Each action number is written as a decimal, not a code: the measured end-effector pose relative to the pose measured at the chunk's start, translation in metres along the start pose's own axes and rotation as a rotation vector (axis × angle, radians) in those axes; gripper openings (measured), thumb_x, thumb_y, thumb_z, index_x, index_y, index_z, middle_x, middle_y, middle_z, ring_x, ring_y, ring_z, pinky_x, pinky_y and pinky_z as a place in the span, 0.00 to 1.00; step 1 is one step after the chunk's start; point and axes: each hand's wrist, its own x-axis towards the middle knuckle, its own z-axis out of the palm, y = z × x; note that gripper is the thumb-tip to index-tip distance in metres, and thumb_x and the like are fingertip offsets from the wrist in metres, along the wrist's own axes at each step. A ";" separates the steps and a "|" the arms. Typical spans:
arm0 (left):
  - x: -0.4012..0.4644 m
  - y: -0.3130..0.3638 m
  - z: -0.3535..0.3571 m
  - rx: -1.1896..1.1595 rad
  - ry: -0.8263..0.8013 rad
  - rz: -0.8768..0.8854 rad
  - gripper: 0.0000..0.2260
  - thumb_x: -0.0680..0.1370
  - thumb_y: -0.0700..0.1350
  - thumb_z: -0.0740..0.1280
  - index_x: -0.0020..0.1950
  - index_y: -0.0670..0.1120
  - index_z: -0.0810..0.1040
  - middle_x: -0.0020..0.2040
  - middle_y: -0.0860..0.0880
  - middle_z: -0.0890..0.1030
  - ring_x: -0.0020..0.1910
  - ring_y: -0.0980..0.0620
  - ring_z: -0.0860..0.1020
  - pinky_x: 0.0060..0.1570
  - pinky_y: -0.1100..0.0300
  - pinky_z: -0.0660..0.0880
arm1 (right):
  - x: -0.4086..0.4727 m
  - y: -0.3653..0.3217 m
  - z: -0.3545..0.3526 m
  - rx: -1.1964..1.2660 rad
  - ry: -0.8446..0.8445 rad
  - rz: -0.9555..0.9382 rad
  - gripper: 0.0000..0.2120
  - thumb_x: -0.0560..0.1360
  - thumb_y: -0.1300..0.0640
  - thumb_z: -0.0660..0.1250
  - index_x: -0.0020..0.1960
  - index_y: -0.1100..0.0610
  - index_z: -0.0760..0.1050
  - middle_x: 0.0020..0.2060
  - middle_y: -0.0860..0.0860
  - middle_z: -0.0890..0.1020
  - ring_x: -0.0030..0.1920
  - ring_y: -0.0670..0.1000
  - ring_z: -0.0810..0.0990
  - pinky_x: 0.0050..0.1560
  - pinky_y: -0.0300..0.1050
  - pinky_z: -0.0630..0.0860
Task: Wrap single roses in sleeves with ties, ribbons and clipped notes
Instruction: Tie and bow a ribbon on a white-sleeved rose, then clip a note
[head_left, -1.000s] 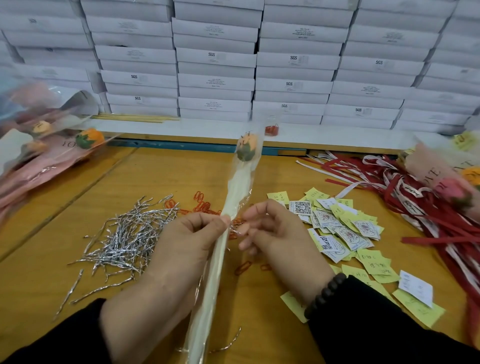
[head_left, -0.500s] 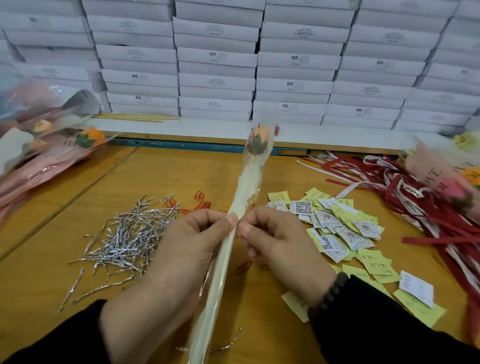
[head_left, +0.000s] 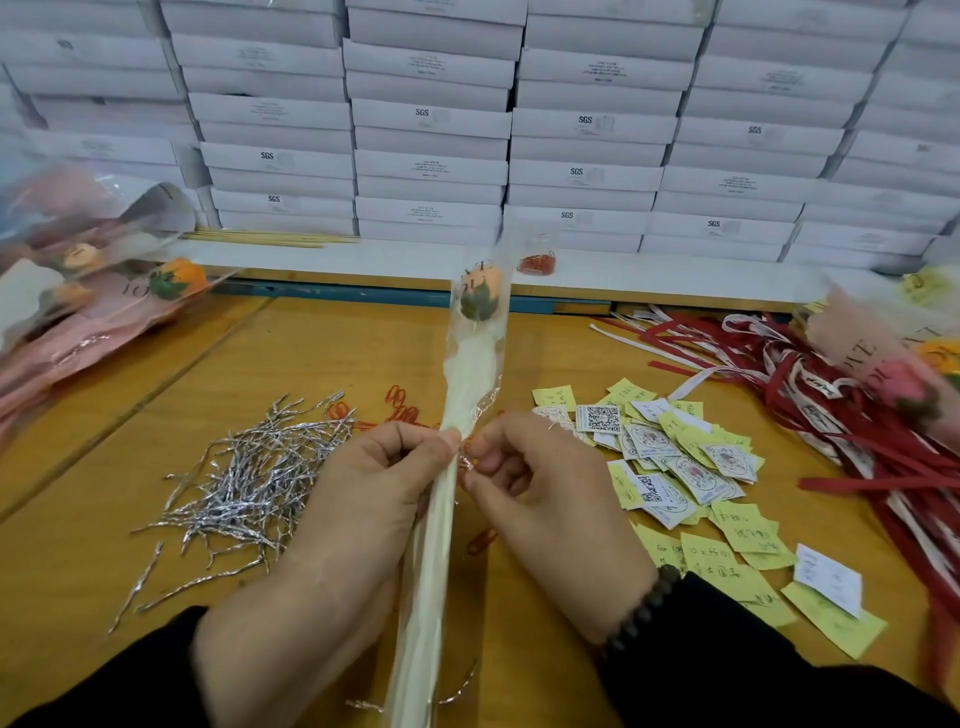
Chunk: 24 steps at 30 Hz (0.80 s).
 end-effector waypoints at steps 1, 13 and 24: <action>0.000 0.000 0.000 0.000 -0.002 -0.002 0.05 0.63 0.46 0.69 0.29 0.46 0.77 0.24 0.47 0.73 0.21 0.53 0.68 0.19 0.62 0.65 | 0.000 0.000 0.001 -0.071 0.005 -0.046 0.06 0.72 0.61 0.70 0.41 0.52 0.75 0.36 0.44 0.74 0.38 0.43 0.73 0.39 0.38 0.73; 0.003 -0.003 -0.003 -0.002 -0.093 0.014 0.04 0.64 0.44 0.70 0.34 0.44 0.79 0.28 0.40 0.77 0.24 0.47 0.75 0.22 0.60 0.72 | 0.004 -0.011 -0.009 0.521 -0.183 0.370 0.13 0.76 0.65 0.63 0.34 0.57 0.73 0.24 0.47 0.75 0.22 0.42 0.71 0.24 0.30 0.67; -0.002 -0.007 -0.003 0.126 -0.029 0.048 0.05 0.67 0.44 0.70 0.35 0.44 0.76 0.38 0.36 0.76 0.37 0.42 0.73 0.30 0.55 0.67 | 0.006 -0.003 -0.009 0.388 -0.187 0.352 0.08 0.73 0.62 0.68 0.35 0.60 0.77 0.22 0.48 0.75 0.20 0.41 0.70 0.25 0.32 0.69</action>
